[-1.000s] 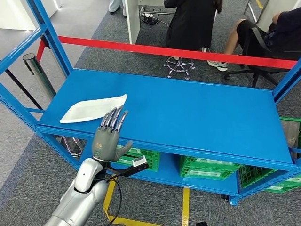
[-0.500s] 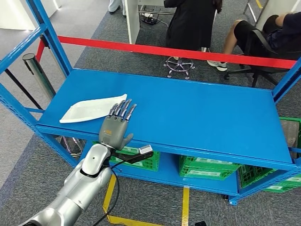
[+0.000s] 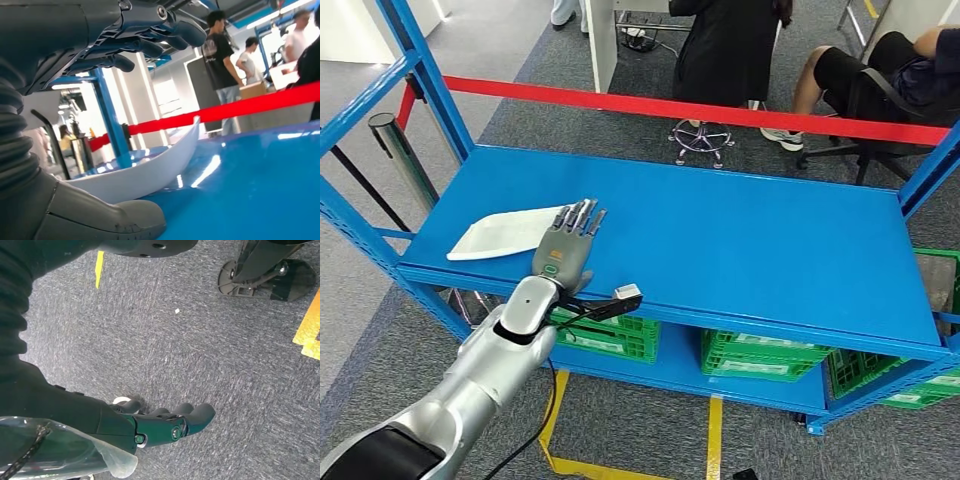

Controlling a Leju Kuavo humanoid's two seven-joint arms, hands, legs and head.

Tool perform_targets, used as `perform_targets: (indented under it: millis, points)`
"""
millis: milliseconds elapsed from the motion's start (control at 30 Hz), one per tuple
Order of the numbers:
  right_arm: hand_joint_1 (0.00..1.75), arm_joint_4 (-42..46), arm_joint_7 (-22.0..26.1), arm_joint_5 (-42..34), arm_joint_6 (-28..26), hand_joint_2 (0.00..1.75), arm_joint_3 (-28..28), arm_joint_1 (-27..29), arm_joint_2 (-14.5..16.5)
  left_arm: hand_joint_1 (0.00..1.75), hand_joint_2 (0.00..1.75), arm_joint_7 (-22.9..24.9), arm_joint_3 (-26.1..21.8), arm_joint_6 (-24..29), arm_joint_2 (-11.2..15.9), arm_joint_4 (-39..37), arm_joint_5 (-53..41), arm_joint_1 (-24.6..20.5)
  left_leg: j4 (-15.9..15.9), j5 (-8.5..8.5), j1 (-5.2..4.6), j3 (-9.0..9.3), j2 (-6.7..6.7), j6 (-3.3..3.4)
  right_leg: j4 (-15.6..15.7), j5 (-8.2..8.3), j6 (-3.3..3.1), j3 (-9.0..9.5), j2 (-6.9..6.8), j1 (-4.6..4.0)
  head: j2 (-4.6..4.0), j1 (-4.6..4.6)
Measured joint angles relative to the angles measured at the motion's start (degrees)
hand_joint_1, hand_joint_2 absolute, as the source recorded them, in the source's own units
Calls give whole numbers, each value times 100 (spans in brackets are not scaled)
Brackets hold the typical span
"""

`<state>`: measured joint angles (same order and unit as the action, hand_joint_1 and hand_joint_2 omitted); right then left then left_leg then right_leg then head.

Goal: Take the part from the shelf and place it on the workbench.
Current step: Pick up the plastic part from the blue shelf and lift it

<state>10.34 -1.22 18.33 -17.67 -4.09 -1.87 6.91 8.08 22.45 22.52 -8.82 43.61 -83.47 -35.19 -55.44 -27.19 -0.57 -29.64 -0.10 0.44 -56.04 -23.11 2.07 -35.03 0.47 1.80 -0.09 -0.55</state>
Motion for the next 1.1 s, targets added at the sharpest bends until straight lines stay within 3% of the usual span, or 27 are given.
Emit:
perform_targets:
  millis: [733,1100]
  points:
    - [0,0,-36,33,36,175,-20,-1,-4,0,175,373,-103,-298,219,-696,-150,-429,0,4,0,-3,0,-1,-1,3,-1,-3,0,0,0,1]
    - [0,0,-68,32,45,175,-16,0,-6,0,175,503,-377,-499,444,-906,-66,-565,0,6,0,-4,0,0,-1,5,-4,-4,0,-1,0,-1]
